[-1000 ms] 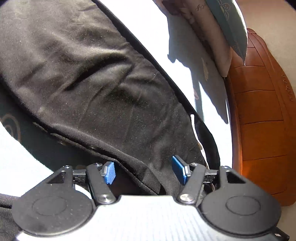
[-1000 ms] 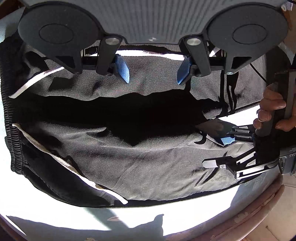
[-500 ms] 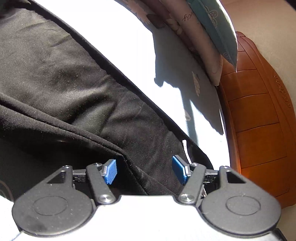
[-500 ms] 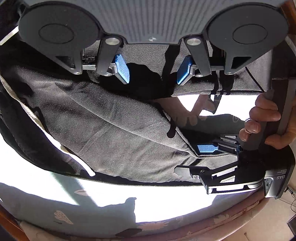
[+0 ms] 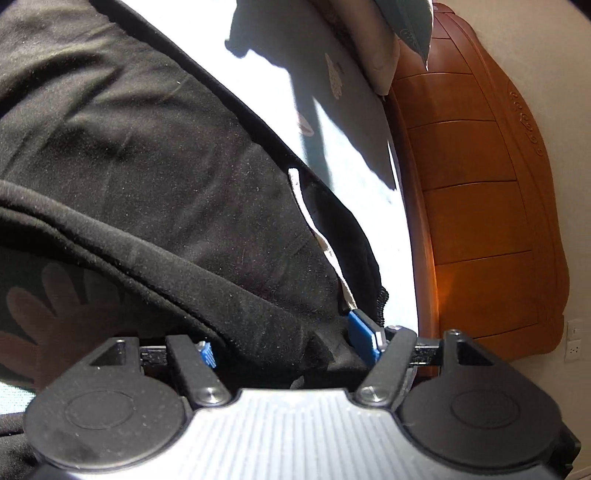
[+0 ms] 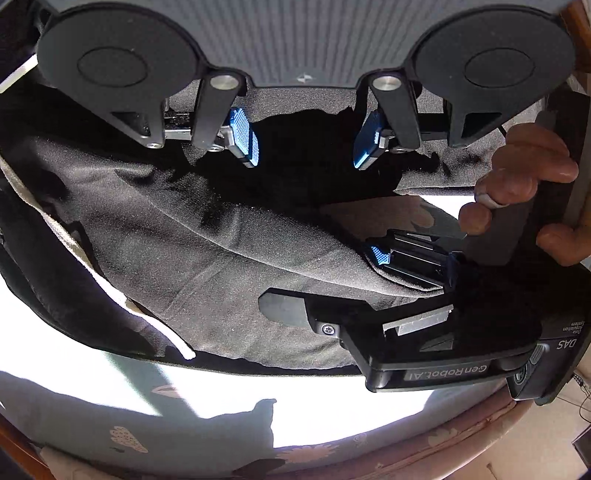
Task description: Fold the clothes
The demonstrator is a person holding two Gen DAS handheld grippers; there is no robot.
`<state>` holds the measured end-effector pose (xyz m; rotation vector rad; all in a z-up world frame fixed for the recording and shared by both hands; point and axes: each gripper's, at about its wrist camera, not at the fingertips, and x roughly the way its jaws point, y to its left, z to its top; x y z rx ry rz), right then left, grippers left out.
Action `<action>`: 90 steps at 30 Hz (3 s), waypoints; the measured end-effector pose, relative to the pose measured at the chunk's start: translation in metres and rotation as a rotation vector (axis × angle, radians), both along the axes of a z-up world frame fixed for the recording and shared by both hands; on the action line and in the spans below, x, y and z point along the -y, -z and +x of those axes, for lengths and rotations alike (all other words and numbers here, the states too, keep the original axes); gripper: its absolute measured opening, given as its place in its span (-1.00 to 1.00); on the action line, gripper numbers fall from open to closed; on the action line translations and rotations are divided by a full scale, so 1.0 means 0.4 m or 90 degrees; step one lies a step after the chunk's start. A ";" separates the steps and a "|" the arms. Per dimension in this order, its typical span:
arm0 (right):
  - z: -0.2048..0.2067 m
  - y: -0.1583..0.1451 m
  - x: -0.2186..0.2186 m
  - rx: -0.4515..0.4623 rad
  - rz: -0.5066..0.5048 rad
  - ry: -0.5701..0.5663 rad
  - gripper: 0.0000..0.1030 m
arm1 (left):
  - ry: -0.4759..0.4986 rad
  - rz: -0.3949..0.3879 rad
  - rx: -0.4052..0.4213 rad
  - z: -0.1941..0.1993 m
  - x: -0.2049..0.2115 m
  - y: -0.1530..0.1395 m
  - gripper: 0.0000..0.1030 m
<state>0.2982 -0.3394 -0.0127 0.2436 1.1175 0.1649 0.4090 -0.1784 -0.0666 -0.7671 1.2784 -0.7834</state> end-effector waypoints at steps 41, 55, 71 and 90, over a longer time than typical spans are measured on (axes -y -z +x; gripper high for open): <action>-0.037 -0.052 0.019 0.059 -0.086 -0.024 0.23 | 0.024 0.062 -0.070 0.047 -0.166 0.028 0.42; 0.163 -0.157 0.239 0.132 -0.341 -0.239 0.18 | 0.273 0.413 0.418 0.151 -0.167 -0.251 0.42; 0.491 0.036 0.189 0.075 -0.176 -0.383 0.15 | 0.732 0.479 0.617 0.390 0.164 -0.090 -0.25; 0.591 0.049 0.076 0.047 -0.102 -0.494 -0.93 | 0.821 0.406 0.568 0.421 0.180 -0.038 -0.20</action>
